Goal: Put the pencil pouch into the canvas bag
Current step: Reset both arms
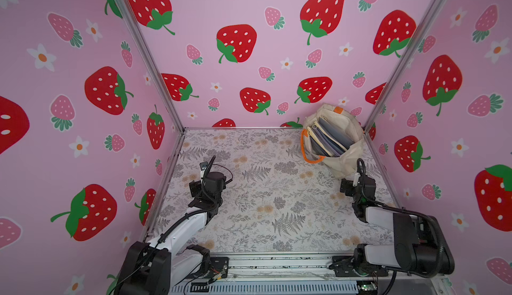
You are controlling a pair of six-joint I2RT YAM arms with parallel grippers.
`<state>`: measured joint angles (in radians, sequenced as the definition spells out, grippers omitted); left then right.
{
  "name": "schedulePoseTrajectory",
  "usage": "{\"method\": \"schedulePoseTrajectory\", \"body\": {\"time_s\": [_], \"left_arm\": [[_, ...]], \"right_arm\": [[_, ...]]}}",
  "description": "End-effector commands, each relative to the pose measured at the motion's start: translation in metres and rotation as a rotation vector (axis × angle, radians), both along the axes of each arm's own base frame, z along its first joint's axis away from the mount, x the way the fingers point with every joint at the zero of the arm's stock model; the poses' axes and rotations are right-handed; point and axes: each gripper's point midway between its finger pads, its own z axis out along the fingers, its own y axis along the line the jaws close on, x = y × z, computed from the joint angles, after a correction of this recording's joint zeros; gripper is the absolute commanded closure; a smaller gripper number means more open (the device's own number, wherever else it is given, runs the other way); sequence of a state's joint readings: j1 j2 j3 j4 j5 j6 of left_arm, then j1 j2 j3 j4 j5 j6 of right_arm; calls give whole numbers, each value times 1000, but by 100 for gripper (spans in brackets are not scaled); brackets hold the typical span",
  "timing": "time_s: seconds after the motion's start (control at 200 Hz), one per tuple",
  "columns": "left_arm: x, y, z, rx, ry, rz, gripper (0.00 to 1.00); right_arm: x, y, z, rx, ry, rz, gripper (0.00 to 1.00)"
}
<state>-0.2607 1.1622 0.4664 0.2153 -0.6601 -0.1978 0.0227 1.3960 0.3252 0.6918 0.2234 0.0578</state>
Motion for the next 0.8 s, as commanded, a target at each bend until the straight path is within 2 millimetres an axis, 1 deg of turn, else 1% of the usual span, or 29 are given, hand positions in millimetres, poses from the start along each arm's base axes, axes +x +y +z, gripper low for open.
{"method": "schedulePoseTrajectory", "body": {"time_s": [0.0, 0.045, 0.105, 0.215, 0.235, 0.245, 0.27, 0.3, 0.335, 0.41, 0.795], "left_arm": [[33, -9, 25, 33, -163, -86, 1], [39, -8, 15, 67, -135, -102, 1], [47, 2, 4, 78, -119, -81, 1], [57, 6, -21, -2, -119, -131, 1], [57, 6, -28, -9, -114, -138, 1], [59, 6, -27, -14, -134, -142, 1], [58, 7, -36, -37, -123, -148, 1], [60, 11, -36, -43, -138, -138, 1], [61, 13, -40, -60, -100, -133, 1], [62, 19, -40, -86, -110, -120, 1], [61, 18, -40, -88, -105, -123, 1]], "right_arm": [[28, -2, 25, -14, -135, 5, 1], [34, 0, 18, -15, -93, 18, 1], [42, 1, 10, -15, -64, 25, 1], [40, 0, 8, -24, -68, 14, 1], [40, 1, 8, -23, -68, 15, 1], [40, 1, 8, -23, -68, 16, 1], [40, 1, 8, -24, -66, 16, 1], [40, 1, 8, -25, -67, 16, 1], [40, 1, 8, -27, -66, 14, 1], [40, 1, 8, -31, -63, 11, 1], [41, 2, 8, -45, -61, 7, 1]]}}
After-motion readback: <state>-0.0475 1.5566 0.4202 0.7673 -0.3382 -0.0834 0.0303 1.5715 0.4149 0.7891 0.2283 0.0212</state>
